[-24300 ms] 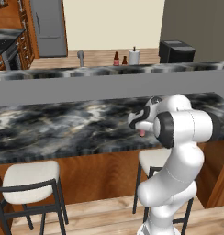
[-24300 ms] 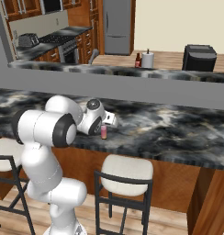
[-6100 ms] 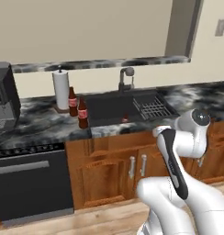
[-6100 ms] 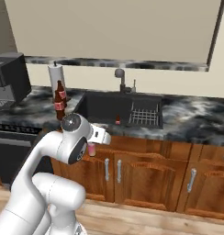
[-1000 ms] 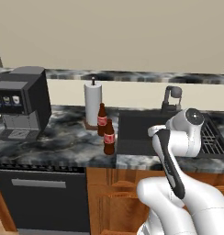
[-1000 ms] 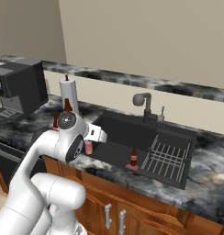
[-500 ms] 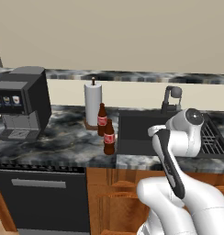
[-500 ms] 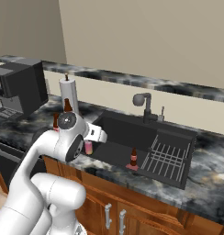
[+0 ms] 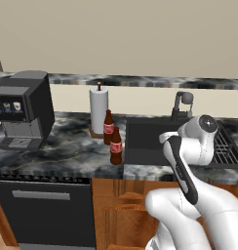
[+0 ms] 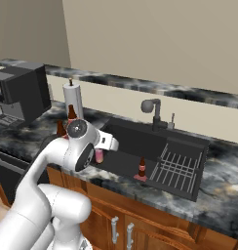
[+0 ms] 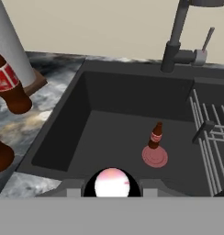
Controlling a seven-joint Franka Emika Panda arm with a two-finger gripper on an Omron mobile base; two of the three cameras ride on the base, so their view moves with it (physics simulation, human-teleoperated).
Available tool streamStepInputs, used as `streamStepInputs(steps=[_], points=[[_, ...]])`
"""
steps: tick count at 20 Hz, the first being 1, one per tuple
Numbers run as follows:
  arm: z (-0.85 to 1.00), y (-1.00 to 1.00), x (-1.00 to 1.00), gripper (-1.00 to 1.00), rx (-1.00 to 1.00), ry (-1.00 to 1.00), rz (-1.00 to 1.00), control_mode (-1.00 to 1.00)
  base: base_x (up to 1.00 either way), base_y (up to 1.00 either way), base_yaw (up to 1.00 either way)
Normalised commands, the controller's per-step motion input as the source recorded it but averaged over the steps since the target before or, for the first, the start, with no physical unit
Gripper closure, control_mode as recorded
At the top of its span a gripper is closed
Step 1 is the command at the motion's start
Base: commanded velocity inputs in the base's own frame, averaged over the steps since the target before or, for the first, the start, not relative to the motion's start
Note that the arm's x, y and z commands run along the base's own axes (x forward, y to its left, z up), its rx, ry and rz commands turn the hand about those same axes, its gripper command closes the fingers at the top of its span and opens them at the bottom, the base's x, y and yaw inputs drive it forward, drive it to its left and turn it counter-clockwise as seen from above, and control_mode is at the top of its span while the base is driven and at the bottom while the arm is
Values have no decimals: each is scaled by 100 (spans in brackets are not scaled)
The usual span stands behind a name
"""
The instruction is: Place the large bottle from the dining counter next to the other large bottle outside the sink, and place the small bottle from the dining counter next to the other small bottle inside the sink.
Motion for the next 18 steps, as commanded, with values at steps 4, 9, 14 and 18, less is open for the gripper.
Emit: streamStepInputs(steps=[4,9,14,18], points=[[0,-6,24,100,0,0,1,-100,0,0,0],[-2,0,29,100,-2,0,2,-100,0,0,0],[-11,0,27,100,-8,0,2,-100,0,0,0],[-20,0,9,100,-10,0,3,-100,0,0,0]])
